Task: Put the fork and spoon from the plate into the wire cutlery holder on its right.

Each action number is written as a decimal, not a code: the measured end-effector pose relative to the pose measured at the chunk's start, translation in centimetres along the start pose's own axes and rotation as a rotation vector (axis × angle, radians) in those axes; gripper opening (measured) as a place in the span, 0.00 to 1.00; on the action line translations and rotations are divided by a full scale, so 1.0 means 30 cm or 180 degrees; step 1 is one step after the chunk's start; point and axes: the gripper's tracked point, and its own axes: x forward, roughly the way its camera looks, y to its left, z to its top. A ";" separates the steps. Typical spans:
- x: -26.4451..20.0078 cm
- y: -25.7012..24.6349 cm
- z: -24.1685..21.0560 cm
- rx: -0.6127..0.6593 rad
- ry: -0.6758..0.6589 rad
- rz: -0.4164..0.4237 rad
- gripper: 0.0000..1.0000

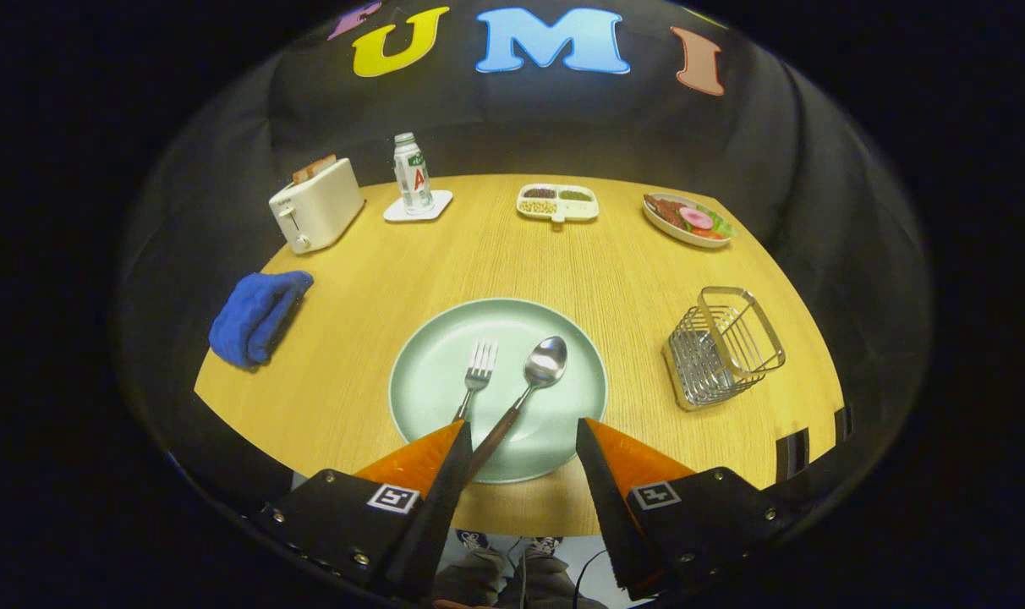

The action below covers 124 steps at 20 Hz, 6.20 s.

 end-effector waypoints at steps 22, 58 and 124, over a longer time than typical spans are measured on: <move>0.131 0.013 -0.114 -0.0368 0.0824 0.0024 0.75; -0.317 -0.662 0.083 -0.0927 0.1950 0.0103 0.02; -0.023 0.151 -0.092 -0.0439 0.2208 0.0989 0.47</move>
